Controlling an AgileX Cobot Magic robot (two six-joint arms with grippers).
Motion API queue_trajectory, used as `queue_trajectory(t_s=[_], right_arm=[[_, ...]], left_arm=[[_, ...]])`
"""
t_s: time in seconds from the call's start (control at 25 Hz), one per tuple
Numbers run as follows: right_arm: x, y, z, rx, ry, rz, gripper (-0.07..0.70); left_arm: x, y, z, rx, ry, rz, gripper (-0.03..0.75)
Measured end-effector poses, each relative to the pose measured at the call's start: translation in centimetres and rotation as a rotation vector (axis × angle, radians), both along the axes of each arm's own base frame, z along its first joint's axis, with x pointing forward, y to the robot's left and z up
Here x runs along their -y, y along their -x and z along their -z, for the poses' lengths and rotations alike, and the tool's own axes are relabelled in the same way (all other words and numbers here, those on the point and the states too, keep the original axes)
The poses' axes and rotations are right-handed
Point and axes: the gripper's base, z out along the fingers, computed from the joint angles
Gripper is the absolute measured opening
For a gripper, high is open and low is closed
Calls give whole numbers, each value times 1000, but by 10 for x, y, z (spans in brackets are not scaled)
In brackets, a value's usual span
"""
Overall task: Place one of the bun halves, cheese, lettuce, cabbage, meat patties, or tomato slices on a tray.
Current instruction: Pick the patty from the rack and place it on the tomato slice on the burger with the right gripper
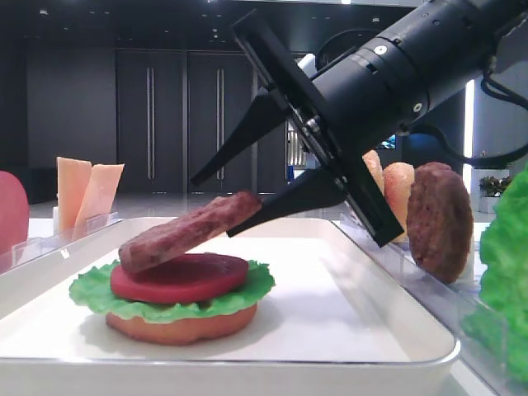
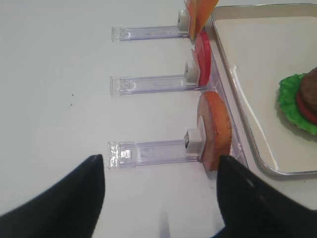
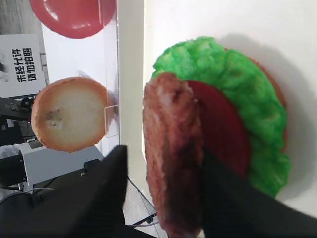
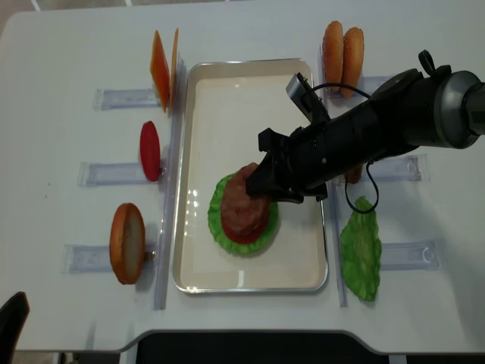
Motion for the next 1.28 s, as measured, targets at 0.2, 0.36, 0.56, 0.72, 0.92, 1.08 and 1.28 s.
queue_trajectory(t_s=[0.2,0.36,0.56,0.72,0.92,1.08,1.28], right_arm=[[0,0,0,-1,1,2,460],[0,0,0,-4,2,5,491],[2,0,-1,-5,35,14,496],[8,1,-13,49,93,29,497],[14,4,-23,77,167,31,497],[19,5,-32,102,204,47,497],[24,6,-48,109,263,62,497]], left_arm=[[0,0,0,0,0,0,534],[0,0,0,0,0,0,534],[0,0,0,0,0,0,534],[0,0,0,0,0,0,534],[0,0,0,0,0,0,534],[0,0,0,0,0,0,534],[0,0,0,0,0,0,534]])
